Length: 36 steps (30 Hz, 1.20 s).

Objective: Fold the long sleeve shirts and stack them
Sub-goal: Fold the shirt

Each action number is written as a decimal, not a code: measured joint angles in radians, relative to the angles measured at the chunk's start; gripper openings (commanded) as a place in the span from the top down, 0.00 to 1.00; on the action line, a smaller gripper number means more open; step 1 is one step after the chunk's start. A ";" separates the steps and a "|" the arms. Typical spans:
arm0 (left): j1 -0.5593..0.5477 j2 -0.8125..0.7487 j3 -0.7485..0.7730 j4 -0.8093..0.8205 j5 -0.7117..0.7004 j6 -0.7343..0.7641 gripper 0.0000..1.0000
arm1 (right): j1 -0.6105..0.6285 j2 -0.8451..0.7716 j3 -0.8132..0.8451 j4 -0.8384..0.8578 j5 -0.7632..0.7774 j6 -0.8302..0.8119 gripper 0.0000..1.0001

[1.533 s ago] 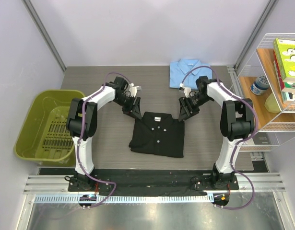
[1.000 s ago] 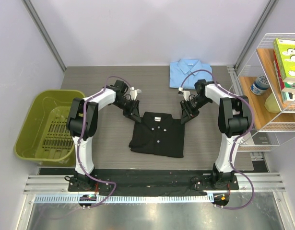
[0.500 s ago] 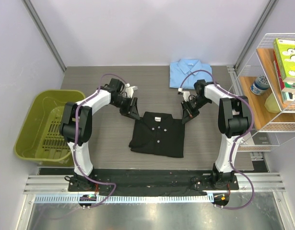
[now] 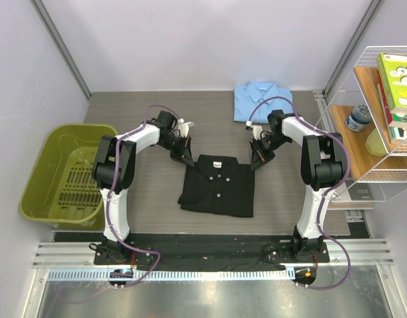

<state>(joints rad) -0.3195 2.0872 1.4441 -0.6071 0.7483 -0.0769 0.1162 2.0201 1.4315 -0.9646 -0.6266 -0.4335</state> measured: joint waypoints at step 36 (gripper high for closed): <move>-0.065 -0.384 -0.214 -0.025 -0.028 0.035 0.78 | -0.101 -0.389 -0.309 0.079 -0.242 0.238 0.70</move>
<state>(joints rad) -0.3843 1.7035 1.2301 -0.6323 0.7204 -0.0418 0.0147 1.6306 1.1221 -0.8856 -0.8684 -0.1955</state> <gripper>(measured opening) 0.261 0.299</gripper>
